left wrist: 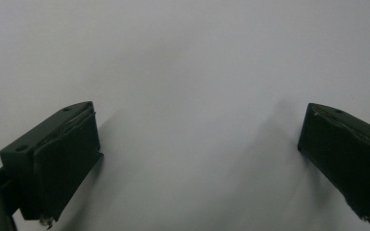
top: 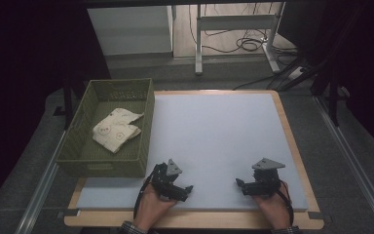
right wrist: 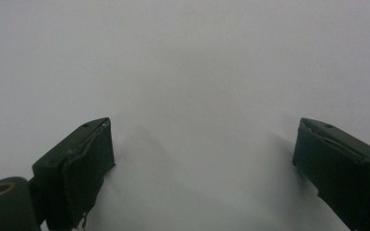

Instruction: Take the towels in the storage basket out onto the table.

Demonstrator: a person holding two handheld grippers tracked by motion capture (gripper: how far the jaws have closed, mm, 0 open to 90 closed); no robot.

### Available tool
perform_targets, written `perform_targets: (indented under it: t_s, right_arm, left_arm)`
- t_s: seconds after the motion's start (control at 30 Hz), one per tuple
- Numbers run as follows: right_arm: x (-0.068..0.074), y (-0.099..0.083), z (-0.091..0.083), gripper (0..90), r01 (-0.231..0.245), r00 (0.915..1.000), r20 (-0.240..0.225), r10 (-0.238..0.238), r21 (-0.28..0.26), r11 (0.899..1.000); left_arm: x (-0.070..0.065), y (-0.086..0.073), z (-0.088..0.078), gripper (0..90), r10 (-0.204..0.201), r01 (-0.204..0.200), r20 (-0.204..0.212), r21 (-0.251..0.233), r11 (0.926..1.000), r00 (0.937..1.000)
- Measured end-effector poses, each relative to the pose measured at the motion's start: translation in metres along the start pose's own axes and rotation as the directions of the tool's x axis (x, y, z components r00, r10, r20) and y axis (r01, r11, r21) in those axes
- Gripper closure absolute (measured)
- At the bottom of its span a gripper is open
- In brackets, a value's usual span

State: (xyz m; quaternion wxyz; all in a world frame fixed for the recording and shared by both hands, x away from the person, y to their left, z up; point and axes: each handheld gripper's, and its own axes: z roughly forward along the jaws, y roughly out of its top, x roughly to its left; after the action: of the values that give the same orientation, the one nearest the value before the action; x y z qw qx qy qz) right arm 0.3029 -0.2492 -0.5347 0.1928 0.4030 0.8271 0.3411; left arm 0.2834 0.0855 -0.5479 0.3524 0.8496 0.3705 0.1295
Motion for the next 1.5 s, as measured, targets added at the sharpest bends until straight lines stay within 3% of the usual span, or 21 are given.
perform_targets:
  t_s: [1.37, 1.5]
  right_arm:
    - [0.0003, -0.0003, -0.0002, 7.5, 0.001, 1.0, 0.002, -0.001, -0.002, 1.0]
    - [0.0003, -0.0003, -0.0002, 7.5, 0.0, 1.0, 0.002, 0.0, -0.003, 1.0]
  left_arm:
    - [-0.0013, 0.0018, -0.0005, 1.3, -0.008, 0.008, -0.007, 0.008, 0.9999, 0.9999]
    - [-0.0008, 0.0053, -0.0022, 2.4, -0.014, 0.013, 0.013, 0.013, 0.9998, 0.9998]
